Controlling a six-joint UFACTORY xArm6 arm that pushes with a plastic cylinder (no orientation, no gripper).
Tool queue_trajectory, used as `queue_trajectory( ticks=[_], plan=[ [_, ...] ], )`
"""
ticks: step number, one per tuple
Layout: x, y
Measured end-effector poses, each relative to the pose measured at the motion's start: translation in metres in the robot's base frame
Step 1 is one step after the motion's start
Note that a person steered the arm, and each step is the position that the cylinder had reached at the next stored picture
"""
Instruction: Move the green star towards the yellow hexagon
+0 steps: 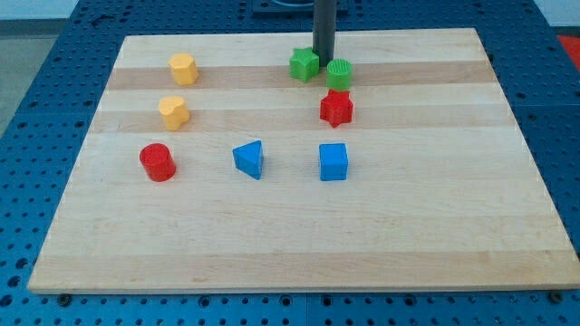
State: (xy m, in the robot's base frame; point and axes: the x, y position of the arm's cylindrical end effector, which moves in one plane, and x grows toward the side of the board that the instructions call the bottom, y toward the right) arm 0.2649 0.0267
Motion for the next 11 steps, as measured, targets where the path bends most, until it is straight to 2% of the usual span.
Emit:
queue_trajectory(
  ticks=[1,2,3,4,7,9,11],
  plan=[
    [0.015,-0.03],
    [0.017,-0.024],
    [0.031,0.007],
    [0.05,0.007],
    [0.065,-0.037],
    [0.067,-0.073],
    [0.049,-0.071]
  ],
)
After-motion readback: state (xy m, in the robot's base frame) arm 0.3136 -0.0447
